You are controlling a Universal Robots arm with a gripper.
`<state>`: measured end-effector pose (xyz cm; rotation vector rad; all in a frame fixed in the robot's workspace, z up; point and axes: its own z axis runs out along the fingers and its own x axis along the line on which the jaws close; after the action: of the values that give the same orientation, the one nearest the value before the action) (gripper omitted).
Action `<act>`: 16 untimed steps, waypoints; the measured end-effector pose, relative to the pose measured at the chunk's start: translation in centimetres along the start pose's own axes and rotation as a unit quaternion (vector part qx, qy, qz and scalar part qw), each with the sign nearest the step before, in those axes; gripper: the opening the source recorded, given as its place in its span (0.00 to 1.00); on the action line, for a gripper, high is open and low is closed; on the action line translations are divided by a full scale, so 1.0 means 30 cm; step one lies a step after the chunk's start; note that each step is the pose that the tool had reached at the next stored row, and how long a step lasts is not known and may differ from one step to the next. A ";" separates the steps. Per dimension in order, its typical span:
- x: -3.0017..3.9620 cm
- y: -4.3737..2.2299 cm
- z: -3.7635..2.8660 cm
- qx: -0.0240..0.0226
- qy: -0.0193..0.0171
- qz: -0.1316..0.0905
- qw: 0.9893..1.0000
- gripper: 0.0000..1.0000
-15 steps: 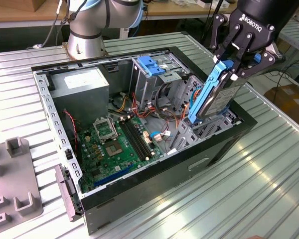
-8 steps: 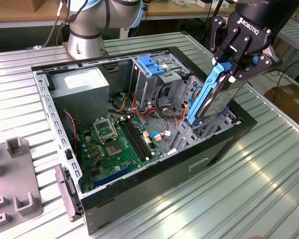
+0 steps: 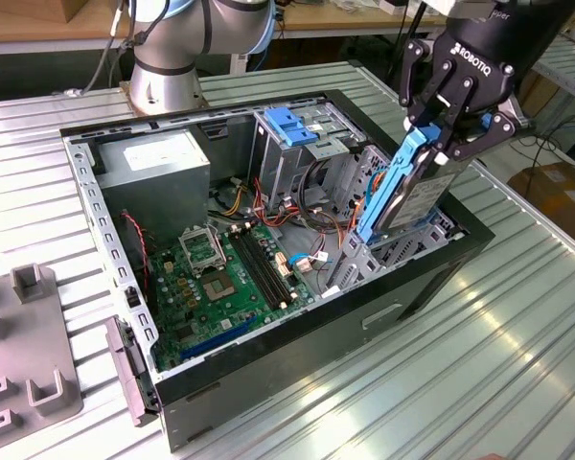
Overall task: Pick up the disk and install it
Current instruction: 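Insert the disk into the insertion slot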
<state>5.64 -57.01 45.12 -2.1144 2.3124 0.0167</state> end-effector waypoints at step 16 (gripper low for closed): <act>-0.027 0.002 -0.013 0.001 0.010 0.000 1.000 0.37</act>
<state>5.64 -56.20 45.52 -2.1239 2.3227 -0.0070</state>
